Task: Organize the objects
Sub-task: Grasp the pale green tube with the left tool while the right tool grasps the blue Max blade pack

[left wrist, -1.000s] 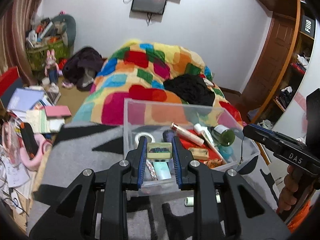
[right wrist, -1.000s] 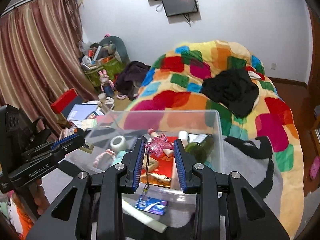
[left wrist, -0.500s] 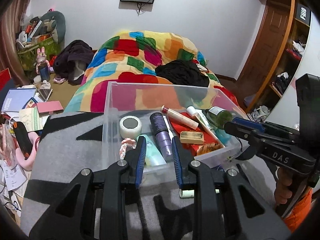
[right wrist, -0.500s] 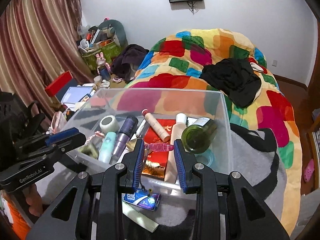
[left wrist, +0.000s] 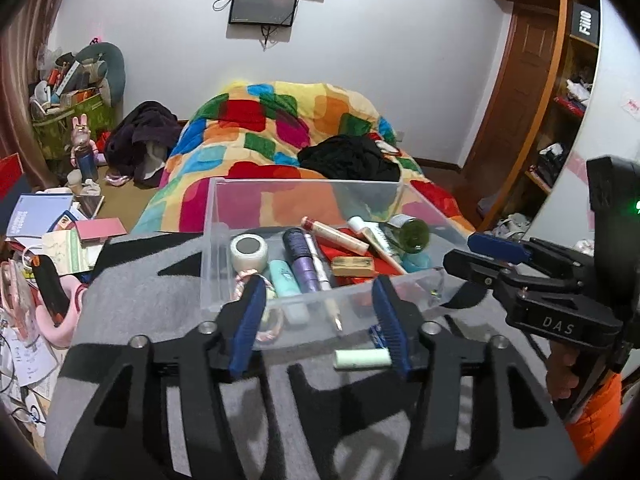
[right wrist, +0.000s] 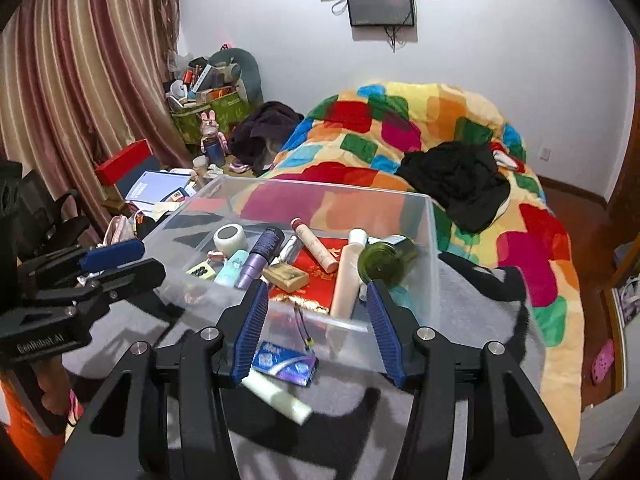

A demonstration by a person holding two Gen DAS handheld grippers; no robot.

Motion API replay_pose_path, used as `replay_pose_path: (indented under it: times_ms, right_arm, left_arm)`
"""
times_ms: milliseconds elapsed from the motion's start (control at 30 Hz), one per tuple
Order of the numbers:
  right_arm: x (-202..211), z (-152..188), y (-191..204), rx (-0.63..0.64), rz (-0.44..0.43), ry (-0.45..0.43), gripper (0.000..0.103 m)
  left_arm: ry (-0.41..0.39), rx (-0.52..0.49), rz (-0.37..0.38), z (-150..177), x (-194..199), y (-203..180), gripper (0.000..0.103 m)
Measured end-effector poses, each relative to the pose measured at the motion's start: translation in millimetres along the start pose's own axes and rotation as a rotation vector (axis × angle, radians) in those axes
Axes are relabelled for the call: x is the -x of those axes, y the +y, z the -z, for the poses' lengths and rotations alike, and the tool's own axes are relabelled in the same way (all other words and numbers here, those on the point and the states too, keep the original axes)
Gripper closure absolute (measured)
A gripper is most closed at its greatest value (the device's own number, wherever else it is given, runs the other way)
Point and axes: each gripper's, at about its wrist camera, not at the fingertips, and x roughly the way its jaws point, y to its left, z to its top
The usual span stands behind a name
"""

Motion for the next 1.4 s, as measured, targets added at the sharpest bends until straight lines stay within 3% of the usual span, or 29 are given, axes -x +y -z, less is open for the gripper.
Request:
replay_pose_path:
  times_ms: [167,267,433,733,967,1067,1200,1267,1400]
  right_arm:
    - [4.1,17.6,-4.0,-0.007,0.033,0.0,0.055]
    - [-6.3,35.4,-6.7,0.01,0.057,0.049,0.056]
    - [-31.6,57.4,-14.8,0.021,0.102,0.176,0.069]
    - [-31.4,68.4,19.8,0.115,-0.047,0.214,0.069]
    - [-26.8,74.9,22.3,0.089,-0.084,0.22,0.061]
    - [-19.6,77.4,9.9,0.044,-0.064,0.211,0.05]
    - [-16.8,76.2,-5.8,-0.014,-0.003,0.207,0.049]
    - [-19.7,71.3,-8.4,-0.037,0.01,0.209,0.049]
    - [-32.9,61.9,-0.5,-0.051,0.023,0.226,0.048]
  left_arm:
    - [0.007,-0.027,0.002,11.7,6.6,-10.0,0.036]
    - [0.032,-0.041,-0.003,22.1,2.0,-15.2,0.033]
    - [0.117,-0.025,0.014,34.8,-18.8,-19.1,0.032]
    - [0.184,0.029,0.015,43.5,-39.4,-20.3,0.027]
    - [0.221,0.042,-0.04,48.5,-54.2,-21.3,0.027]
    - [0.234,0.027,-0.089,53.0,-61.4,-25.0,0.027]
    - [0.229,0.025,-0.092,55.9,-60.2,-25.5,0.035]
    - [0.215,0.024,-0.104,58.9,-55.9,-22.9,0.05]
    - [0.198,0.042,-0.098,66.3,-44.0,-11.8,0.071]
